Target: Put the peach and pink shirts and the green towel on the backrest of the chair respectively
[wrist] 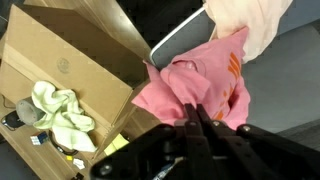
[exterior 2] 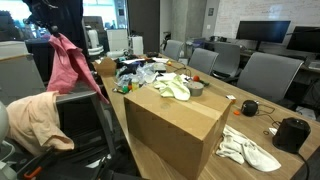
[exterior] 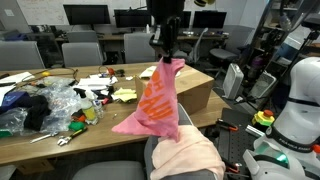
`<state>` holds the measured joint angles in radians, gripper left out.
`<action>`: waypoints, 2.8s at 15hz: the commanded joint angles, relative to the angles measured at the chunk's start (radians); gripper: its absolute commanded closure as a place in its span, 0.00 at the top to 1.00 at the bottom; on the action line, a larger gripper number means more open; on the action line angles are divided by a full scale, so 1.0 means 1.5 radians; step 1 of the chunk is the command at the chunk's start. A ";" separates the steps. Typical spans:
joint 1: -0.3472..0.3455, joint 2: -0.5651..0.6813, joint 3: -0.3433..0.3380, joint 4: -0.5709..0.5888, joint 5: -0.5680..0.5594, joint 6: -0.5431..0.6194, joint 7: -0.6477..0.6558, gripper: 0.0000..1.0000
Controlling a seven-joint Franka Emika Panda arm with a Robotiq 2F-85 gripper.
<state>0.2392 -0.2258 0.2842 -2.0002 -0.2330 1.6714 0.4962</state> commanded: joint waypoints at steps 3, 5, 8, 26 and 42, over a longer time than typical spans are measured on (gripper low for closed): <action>-0.013 -0.128 -0.007 -0.170 0.011 0.068 -0.013 0.01; -0.016 -0.162 -0.008 -0.220 0.013 0.081 -0.015 0.01; -0.016 -0.203 0.000 -0.277 0.006 0.095 -0.012 0.01; 0.051 -0.334 0.107 -0.430 0.018 0.123 -0.011 0.01; 0.045 -0.304 0.084 -0.455 0.116 0.095 -0.037 0.01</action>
<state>0.3073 -0.6908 0.4212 -2.6899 -0.0869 1.8289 0.4696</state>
